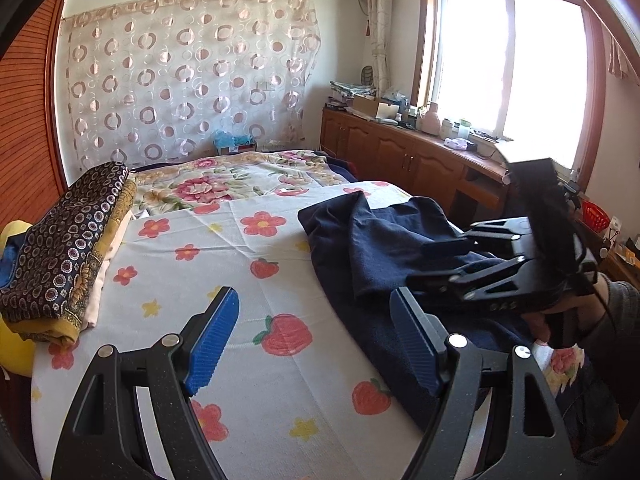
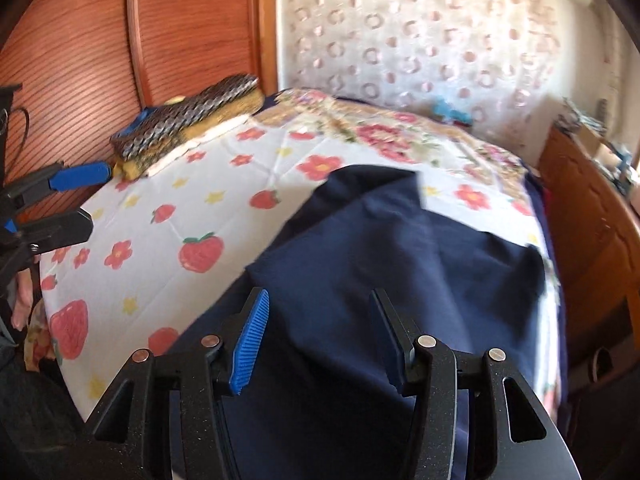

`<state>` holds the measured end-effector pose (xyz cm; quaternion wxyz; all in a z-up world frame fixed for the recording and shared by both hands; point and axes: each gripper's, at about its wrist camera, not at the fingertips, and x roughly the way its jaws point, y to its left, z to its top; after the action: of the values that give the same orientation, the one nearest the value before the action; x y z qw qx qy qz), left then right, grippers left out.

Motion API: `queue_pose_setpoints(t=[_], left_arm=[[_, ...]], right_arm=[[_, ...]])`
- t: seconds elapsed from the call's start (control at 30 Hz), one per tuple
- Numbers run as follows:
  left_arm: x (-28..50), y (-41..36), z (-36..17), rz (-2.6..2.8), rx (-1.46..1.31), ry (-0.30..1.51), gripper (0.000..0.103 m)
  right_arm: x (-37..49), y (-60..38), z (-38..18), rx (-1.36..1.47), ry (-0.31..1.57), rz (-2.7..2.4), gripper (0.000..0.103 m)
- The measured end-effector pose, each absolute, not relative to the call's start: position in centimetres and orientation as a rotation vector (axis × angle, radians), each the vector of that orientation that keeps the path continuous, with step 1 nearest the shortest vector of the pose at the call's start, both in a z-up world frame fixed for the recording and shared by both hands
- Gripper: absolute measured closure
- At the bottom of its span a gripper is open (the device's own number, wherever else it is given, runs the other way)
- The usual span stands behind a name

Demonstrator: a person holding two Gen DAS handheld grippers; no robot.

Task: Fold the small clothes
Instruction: 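Grasp the shirt's folded edge with the right gripper and lift it, then fold the held edge over the shirt with the right gripper and open it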

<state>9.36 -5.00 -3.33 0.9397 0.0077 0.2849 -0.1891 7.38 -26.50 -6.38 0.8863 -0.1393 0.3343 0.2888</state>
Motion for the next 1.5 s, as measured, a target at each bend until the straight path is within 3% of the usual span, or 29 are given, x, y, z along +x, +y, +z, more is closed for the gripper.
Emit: queue_pose_setpoints(t=[0.37, 0.4, 0.43, 0.5, 0.63, 0.87, 1.17, 1.23, 1.37, 1.5], left_arm=[[9.5, -4.8, -3.7, -0.386, 0.011, 0.591, 0.024], [9.5, -4.8, -3.8, -0.387, 0.011, 0.592, 0.024], [9.5, -4.8, -3.8, -0.387, 0.012, 0.592, 0.024], [9.4, -4.9, -4.0, -0.391, 0.013, 0.595, 0.024], [9.5, -5.2, -4.3, -0.399, 0.017, 0.602, 0.024], [9.5, -6.0, -4.6, -0.422, 0.018, 0.616, 0.024], [9.5, -6.8, -5.7, -0.439, 0.026, 0.648, 0.024], [9.6, -7.0, -6.0, -0.442, 0.028, 0.656, 0.024], [9.5, -7.3, -6.1, -0.445, 0.030, 0.663, 0.024], [9.6, -7.3, -6.3, -0.448, 0.025, 0.670, 0.024]], right_arm=[[11.1, -22.9, -9.3, -0.459, 0.779, 0.644, 0.050], [11.4, -22.9, -9.3, -0.451, 0.786, 0.645, 0.056], [11.6, -23.2, -9.2, -0.443, 0.786, 0.635, 0.075], [12.1, -23.7, -8.7, -0.429, 0.783, 0.624, 0.090], [13.3, -27.3, -5.6, -0.348, 0.706, 0.568, 0.093], [17.7, -34.9, -0.8, -0.222, 0.646, 0.372, 0.094], [22.9, -36.6, -2.2, -0.199, 0.717, 0.155, 0.094], [24.4, -34.9, -2.7, -0.257, 0.717, 0.046, 0.086], [24.8, -34.2, -2.6, -0.196, 0.727, 0.078, 0.083], [24.9, -33.5, -2.7, -0.179, 0.722, 0.135, 0.062]])
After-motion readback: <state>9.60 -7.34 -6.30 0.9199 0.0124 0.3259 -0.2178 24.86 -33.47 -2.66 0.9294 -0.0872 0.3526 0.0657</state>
